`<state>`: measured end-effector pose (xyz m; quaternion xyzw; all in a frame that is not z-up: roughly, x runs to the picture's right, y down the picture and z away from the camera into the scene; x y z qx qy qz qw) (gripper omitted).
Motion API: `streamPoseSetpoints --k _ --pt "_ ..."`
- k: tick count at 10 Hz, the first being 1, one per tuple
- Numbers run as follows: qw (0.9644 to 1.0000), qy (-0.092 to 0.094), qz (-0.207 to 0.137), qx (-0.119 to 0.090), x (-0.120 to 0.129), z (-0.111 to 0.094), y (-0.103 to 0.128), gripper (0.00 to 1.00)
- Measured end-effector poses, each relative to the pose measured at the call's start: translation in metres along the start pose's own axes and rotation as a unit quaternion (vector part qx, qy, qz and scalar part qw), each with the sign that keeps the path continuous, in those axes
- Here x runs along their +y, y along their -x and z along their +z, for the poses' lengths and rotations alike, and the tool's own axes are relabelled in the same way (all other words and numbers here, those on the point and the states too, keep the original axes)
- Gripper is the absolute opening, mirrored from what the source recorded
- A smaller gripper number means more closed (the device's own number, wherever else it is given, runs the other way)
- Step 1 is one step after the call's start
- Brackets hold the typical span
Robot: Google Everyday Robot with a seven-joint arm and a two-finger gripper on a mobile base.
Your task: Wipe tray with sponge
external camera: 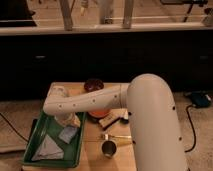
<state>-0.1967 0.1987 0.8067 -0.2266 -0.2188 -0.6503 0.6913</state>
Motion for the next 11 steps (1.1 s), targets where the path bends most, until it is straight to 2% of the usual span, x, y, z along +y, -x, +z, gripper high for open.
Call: streamPoseSetpoints --k 3,5,7,9,11 --pt "0.9999 -0.001 -0.014 0.007 -0.017 0.006 -0.031 0.05" --pt "0.9991 -0.007 -0.042 0.003 -0.042 0.010 -0.035 0.05" --pt "0.9974 -0.011 -0.071 -0.007 -0.052 0.014 -0.025 0.05" --pt "0.9951 -0.013 -0.096 -0.023 -0.054 0.018 -0.001 0.05" --pt "0.9946 -0.008 -0.098 -0.031 -0.041 0.018 0.014 0.05"
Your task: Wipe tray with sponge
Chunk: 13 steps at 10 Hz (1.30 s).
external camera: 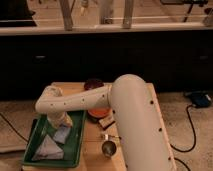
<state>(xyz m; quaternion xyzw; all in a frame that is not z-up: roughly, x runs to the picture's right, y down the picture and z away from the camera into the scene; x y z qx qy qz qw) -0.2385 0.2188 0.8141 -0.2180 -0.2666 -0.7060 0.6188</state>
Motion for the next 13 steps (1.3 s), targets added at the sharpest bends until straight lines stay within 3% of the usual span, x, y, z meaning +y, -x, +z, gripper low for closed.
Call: streamPoseSetpoints --k 3,7,10,13 --pt "0.9994 0.018 0.031 -0.001 0.040 -0.002 0.001 0.05" --pt "0.9984 0.040 0.039 0.006 0.050 -0.004 -0.034 0.05" --pt "0.9994 0.035 0.007 0.005 0.018 -0.004 -0.044 0.05" --pt "0.9987 0.028 -0.041 -0.005 -0.012 -0.002 -0.026 0.05"
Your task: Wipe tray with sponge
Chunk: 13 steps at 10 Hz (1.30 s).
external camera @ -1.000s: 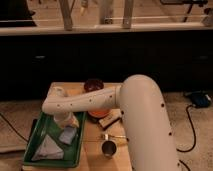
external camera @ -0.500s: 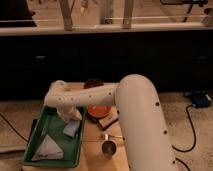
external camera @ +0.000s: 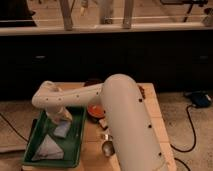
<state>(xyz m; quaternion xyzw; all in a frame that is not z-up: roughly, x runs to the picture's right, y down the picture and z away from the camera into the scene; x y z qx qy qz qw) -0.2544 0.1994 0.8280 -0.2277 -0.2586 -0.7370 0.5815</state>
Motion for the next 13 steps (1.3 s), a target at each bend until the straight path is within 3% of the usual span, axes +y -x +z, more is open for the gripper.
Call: streamPoseSetpoints --k 2,5,8,10,13 --pt "0.9999 -0.008 -0.006 -0.007 0.000 0.001 0.021 0.05" --pt "0.9995 -0.003 0.030 -0.009 0.044 0.003 0.036 0.05" --pt "0.9985 0.000 0.054 0.000 0.080 -0.001 0.023 0.05" --pt "0.9987 0.000 0.051 0.005 0.082 -0.003 0.007 0.05" --pt "0.9994 -0.010 0.030 0.013 0.048 -0.010 -0.022 0.05"
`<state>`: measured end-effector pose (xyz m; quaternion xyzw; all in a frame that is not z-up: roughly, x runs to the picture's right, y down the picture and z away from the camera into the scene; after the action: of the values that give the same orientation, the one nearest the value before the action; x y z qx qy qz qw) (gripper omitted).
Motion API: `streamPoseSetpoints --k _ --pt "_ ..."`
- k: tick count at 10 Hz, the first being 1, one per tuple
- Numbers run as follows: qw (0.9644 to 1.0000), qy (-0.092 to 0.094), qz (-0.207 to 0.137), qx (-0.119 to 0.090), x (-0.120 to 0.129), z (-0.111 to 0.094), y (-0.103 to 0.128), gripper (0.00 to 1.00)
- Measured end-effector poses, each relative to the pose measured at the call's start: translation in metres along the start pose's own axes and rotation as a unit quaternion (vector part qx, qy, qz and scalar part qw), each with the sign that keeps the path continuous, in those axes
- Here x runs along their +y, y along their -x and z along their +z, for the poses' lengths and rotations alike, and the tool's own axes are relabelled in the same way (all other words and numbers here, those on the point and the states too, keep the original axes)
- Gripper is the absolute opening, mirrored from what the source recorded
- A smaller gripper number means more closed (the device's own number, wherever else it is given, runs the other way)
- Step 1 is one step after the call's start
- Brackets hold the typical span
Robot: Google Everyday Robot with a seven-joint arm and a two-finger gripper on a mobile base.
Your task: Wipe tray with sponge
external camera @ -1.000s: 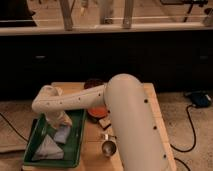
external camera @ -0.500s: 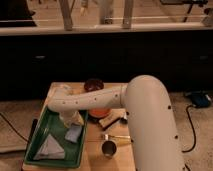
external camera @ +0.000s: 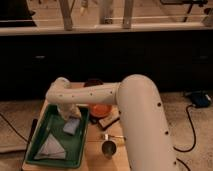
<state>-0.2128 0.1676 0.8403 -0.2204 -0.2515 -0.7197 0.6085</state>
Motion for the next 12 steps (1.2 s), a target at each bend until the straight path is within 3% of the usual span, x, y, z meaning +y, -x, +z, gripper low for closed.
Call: streamPoseSetpoints --k 3,6,9,12 --pt "0.9987 -0.015 -0.048 -0.004 -0.053 0.002 -0.011 0.05" --pt "0.9969 -0.026 -0.073 -0.015 -0.069 0.005 0.021 0.05" --pt "0.9973 -0.031 -0.062 -0.025 -0.043 0.007 0.054 0.05" --pt "0.9992 -0.029 -0.019 -0.019 0.000 0.003 0.054 0.05"
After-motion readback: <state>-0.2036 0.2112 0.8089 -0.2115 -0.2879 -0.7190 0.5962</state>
